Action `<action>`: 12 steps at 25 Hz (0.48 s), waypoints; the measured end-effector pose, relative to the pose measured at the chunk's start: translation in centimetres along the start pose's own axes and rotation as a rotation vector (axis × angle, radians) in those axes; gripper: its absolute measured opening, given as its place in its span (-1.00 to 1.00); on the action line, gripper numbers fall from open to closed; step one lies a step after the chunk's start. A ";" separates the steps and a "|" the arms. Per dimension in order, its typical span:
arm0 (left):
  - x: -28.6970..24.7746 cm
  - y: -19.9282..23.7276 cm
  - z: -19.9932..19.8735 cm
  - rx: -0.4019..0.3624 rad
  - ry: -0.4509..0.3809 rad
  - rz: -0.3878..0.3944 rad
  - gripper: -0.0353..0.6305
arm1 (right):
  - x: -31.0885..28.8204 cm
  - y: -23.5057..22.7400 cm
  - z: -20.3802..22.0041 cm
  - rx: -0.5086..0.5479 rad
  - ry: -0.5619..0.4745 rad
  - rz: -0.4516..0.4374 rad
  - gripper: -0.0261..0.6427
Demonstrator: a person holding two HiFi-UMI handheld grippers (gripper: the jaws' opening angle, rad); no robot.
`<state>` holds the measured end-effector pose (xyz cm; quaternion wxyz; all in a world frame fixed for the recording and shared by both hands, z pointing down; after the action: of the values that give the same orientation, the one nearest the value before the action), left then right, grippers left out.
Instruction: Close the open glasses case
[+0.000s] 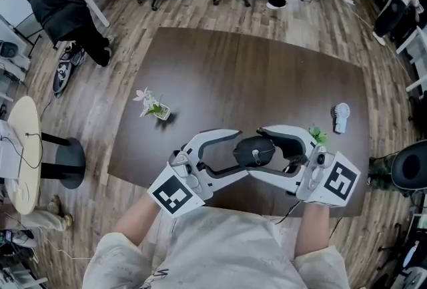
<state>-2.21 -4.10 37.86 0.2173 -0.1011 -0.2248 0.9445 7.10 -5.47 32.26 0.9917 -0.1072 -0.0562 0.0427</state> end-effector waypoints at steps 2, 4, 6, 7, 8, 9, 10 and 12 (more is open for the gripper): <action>0.7 0.3 0.8 0.003 0.028 -0.052 -0.03 | 0.6 -0.6 -0.1 0.041 0.002 0.050 -0.12; 1.4 0.6 1.6 0.017 0.058 -0.108 -0.05 | 1.0 -0.9 -0.4 0.062 -0.003 0.099 -0.12; 2.0 1.1 2.1 0.067 0.052 -0.202 -0.11 | 1.3 -1.2 -0.6 0.082 -0.006 0.159 -0.12; 2.2 1.5 2.1 0.107 0.031 -0.268 -0.15 | 1.4 -1.3 -0.7 0.097 -0.005 0.196 -0.12; 2.5 1.8 2.1 0.140 0.016 -0.328 -0.20 | 1.5 -1.4 -0.7 0.114 -0.007 0.238 -0.11; 2.7 2.2 2.2 0.162 0.011 -0.375 -0.24 | 1.5 -1.6 -0.8 0.129 -0.010 0.282 -0.11; 2.9 2.5 2.2 0.176 0.014 -0.413 -0.29 | 1.6 -1.9 -0.8 0.142 -0.012 0.330 -0.11; 3.3 3.1 2.4 0.193 0.024 -0.476 -0.40 | 1.9 -2.7 -0.6 0.162 -0.017 0.434 -0.11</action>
<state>-6.93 -6.04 38.25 0.4447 -0.0353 -0.1487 0.8826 9.30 -8.07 32.49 0.9641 -0.0363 -0.0364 0.2604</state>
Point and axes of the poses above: the fingertips, and each gripper's own axes: x backward along the fingers, y to its left, z out of its underside, the point moved 5 cm from there along x, backward along the fingers, and after that the axes turned 13 degrees about -x, right-handed, at the moved point
